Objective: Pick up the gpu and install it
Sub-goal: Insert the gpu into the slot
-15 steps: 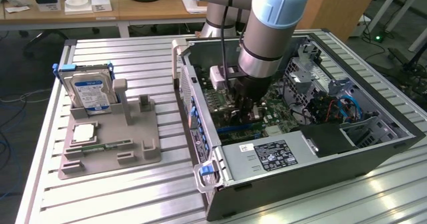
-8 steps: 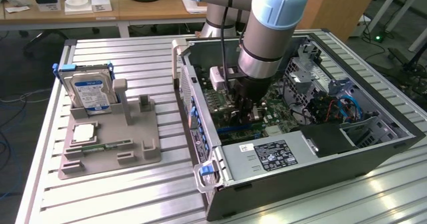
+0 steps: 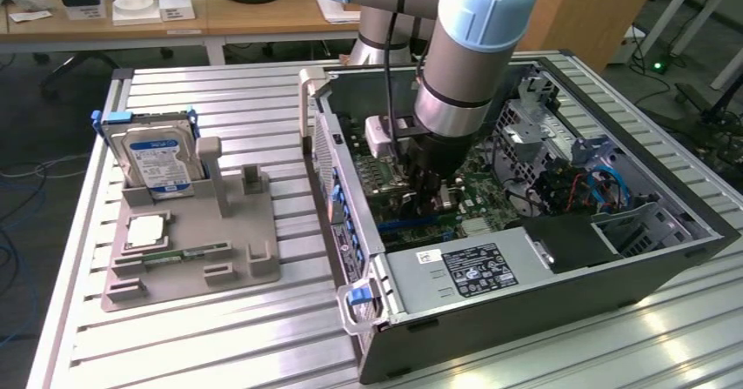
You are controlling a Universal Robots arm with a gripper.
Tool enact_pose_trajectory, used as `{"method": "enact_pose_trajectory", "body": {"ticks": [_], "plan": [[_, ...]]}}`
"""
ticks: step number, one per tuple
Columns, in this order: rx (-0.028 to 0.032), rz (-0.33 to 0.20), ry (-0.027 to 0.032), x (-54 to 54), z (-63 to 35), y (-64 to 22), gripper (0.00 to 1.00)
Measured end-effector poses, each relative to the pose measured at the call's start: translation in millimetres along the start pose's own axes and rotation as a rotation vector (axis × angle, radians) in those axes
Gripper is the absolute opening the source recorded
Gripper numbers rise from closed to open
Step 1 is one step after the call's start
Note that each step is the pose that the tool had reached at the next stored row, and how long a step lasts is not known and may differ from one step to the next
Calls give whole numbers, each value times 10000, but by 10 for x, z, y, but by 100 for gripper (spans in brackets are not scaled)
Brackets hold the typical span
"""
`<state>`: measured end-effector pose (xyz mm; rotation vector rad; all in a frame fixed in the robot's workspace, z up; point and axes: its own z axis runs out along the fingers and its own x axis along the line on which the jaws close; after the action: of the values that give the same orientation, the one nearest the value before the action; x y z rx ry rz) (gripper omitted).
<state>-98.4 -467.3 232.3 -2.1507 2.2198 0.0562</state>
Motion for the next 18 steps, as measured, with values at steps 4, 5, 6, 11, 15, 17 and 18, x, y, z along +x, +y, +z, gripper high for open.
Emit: {"method": "enact_pose_trajectory", "body": {"ticks": [4, 5, 6, 11, 15, 17, 18], "plan": [[1, -3, -2, 0, 1, -12, 28], [0, -1, -1, 0, 1, -21, 28], [1, 0, 0, 0, 1, -27, 28], [-12, 1, -1, 5, 1, -28, 28], [-25, 24, 0, 17, 1, -27, 28], [-26, 56, 1, 18, 2, -27, 28], [-25, 81, 3, 19, 2, -28, 28]]}}
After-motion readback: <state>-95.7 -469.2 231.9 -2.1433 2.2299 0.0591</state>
